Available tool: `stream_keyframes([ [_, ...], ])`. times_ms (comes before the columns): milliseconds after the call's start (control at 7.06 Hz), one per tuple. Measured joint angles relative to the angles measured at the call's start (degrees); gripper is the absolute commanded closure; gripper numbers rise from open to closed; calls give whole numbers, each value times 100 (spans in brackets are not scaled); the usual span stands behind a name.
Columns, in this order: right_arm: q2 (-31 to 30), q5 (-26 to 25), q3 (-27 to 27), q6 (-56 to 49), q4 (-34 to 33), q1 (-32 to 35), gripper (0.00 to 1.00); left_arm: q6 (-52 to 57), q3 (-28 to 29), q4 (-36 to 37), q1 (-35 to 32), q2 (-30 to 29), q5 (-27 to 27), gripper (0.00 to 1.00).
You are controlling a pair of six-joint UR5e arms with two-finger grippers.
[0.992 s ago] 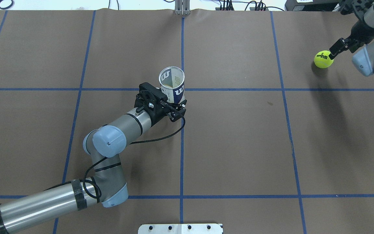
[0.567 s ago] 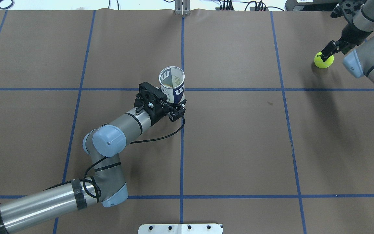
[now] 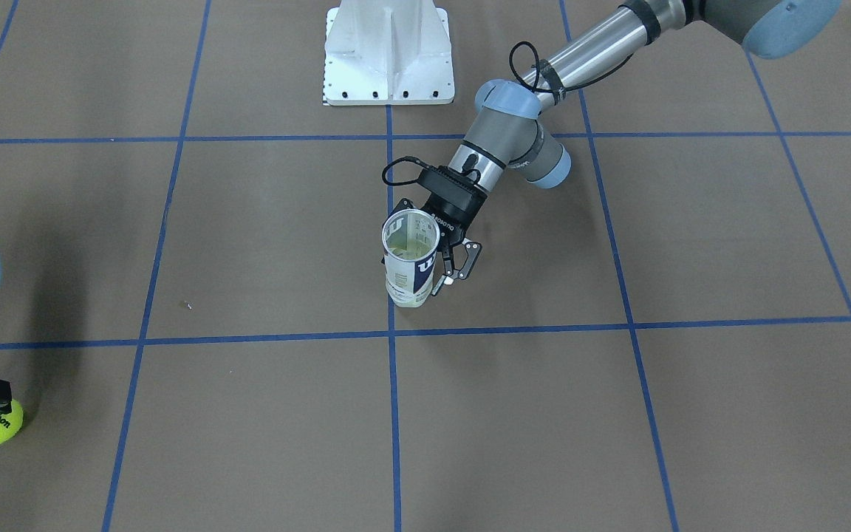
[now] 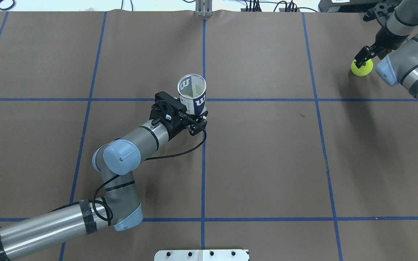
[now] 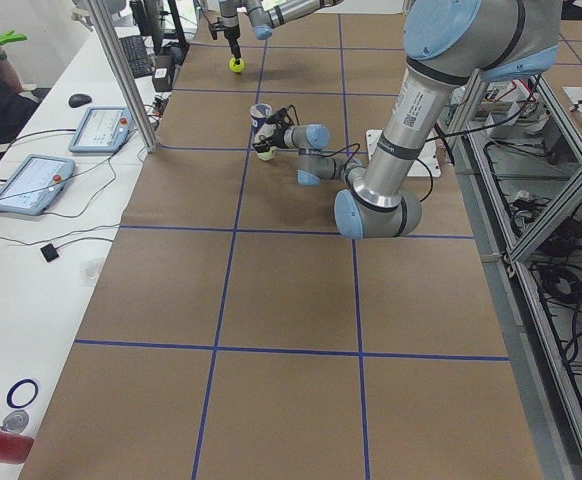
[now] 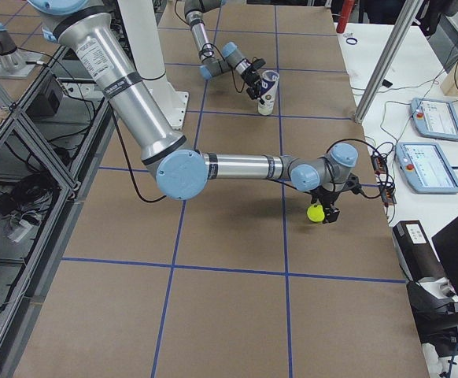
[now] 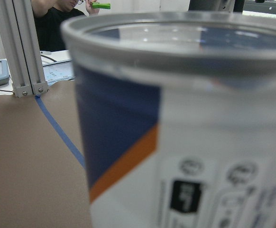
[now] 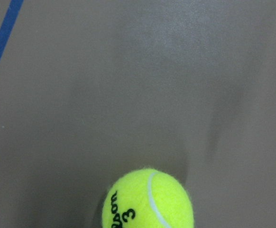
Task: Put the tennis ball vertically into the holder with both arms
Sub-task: 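Lower the right gripper onto the second yellow ball and close, then lift the second ball with the right gripper and carry it over the can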
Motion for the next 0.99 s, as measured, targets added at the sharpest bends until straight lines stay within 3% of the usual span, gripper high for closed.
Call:
stream_keyframes([
  [425,54,-72,-137,44,117,-106,3,0,0,0,0,5,0,1],
  [567,69,-104,-156,60,125,-140,21,0,0,0,0,5,0,1],
  [709,74,-136,-176,67,130,-159,74,0,0,2,0,6,0,1],
  [850,77,-157,-185,69,132,-170,100,0,0,4,0,5,0,1],
  [992,86,-170,-186,69,138,-172,100,0,0,2,0,3,0,1],
])
